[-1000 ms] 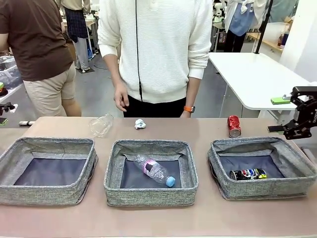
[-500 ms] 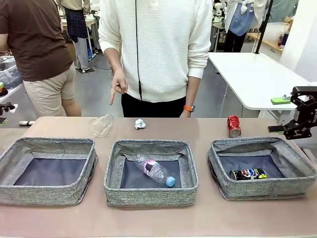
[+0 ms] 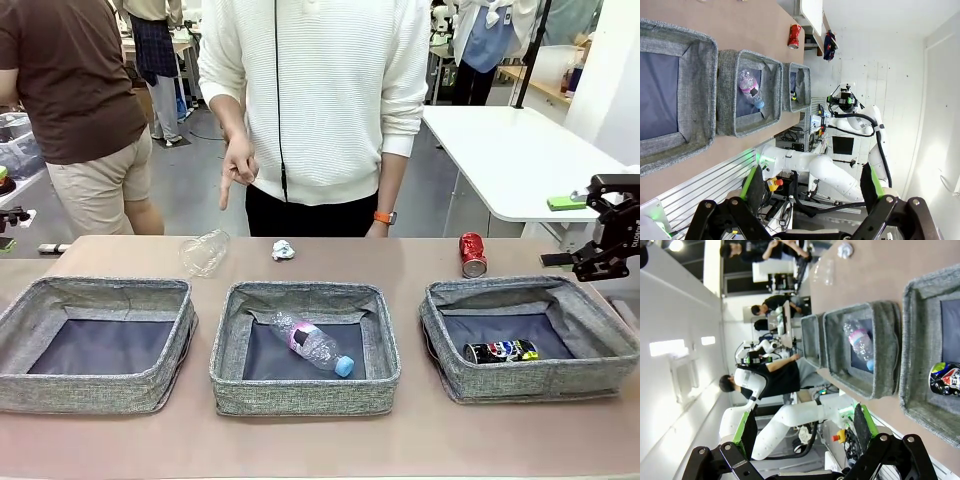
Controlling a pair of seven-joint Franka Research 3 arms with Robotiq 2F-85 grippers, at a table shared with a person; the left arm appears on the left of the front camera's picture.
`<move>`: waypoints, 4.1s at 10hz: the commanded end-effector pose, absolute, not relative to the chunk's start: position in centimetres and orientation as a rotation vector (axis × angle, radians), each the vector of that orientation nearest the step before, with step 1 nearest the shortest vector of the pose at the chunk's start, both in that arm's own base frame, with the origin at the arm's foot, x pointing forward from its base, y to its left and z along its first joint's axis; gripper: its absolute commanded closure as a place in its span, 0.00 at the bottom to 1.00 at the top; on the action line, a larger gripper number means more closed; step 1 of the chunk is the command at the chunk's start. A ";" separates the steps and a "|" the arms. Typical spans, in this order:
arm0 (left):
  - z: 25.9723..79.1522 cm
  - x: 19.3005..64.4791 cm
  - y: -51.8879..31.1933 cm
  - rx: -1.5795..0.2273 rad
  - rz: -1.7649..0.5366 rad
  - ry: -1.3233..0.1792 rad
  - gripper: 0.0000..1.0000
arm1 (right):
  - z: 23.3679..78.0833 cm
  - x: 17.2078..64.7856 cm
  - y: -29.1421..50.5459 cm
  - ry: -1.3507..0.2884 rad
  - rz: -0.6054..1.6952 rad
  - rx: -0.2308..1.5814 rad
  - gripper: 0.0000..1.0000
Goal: Sort the waste into the appropriate baskets.
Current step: Pick up the waste item pointed out by the person.
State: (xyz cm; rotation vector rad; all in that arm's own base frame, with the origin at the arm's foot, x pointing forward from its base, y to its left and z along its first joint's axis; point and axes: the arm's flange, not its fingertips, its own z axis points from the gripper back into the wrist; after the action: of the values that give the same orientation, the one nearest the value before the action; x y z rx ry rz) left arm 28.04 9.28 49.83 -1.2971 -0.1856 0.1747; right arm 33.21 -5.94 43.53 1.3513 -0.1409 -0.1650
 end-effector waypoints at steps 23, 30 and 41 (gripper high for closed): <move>47.4 58.9 -10.3 -0.133 -0.371 -0.294 0.00 | 44.0 33.1 -6.0 -0.146 -0.164 1.362 0.00; 39.5 62.8 -14.6 -0.193 -0.512 -0.063 0.00 | 44.0 33.1 -6.0 -0.146 -0.164 1.362 0.00; 34.4 62.9 -17.0 0.015 -0.335 -0.144 0.00 | 44.0 33.1 -6.0 -0.146 -0.164 1.362 0.00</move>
State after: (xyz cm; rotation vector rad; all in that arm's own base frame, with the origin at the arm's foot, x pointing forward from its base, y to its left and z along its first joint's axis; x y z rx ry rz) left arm 63.49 -17.05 34.70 -0.0367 -0.1282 -0.3661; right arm 33.20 -5.99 43.58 1.3509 -0.1413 -0.1650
